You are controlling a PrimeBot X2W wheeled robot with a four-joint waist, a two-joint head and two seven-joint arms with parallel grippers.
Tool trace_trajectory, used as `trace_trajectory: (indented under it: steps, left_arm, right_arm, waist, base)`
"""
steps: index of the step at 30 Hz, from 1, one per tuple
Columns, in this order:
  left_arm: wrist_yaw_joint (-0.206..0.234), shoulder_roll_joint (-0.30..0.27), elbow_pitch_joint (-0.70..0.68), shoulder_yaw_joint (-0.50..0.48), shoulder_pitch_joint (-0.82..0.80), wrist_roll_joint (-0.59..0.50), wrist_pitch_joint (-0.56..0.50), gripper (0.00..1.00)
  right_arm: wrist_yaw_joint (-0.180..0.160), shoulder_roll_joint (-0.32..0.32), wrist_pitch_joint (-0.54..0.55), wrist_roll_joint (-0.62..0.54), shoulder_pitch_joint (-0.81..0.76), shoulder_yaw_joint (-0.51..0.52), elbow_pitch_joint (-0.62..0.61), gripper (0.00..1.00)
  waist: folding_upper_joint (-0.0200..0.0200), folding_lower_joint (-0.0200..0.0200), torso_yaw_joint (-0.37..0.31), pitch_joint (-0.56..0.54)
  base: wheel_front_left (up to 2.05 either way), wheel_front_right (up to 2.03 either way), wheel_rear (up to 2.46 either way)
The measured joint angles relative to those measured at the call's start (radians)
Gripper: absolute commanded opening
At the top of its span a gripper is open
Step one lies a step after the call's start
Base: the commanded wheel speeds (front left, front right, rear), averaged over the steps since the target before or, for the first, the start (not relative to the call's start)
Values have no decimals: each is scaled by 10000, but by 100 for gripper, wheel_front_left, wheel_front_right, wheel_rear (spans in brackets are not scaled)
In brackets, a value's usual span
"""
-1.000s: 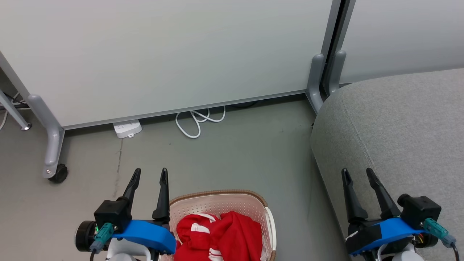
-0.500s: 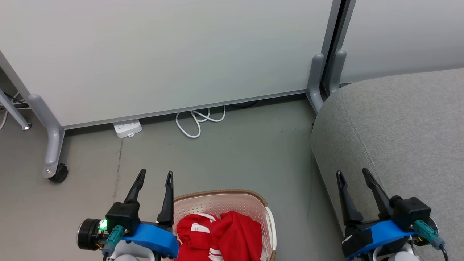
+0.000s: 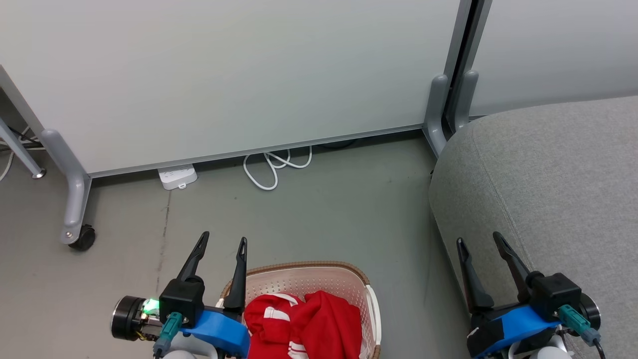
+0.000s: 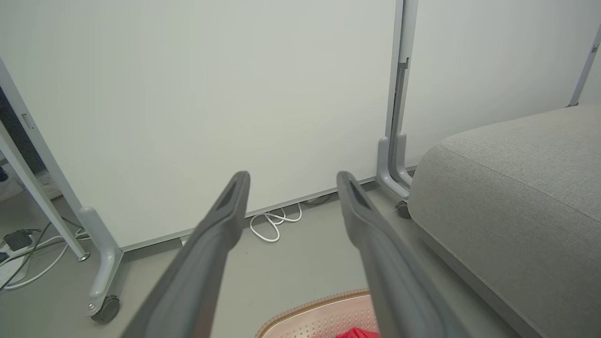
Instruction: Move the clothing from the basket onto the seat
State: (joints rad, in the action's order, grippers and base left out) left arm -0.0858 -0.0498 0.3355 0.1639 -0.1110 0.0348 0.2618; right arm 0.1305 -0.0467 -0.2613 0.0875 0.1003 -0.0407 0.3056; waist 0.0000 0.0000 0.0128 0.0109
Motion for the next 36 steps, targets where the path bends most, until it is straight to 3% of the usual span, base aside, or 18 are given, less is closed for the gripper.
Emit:
trace_trajectory:
  steps: [15,26,36]
  left_arm:
    - [-198,-174,506,343,-422,-211,4,100]
    - [-403,-1055,2535,1866,-2234,-426,13,100]
    - [-439,-2017,4771,4115,-4265,104,13,100]
  right_arm:
    - [0,-2,-2,13,102,-81,61,100]
    - [0,-6,-6,13,773,-456,-52,100]
    - [0,-17,-10,136,1924,-836,-332,100]
  waist:
    - [0,0,-87,123]
    - [0,0,-668,1107]
    - [0,1,-1434,2802]
  base:
    - [0,0,0]
    - [0,0,0]
    - [0,0,0]
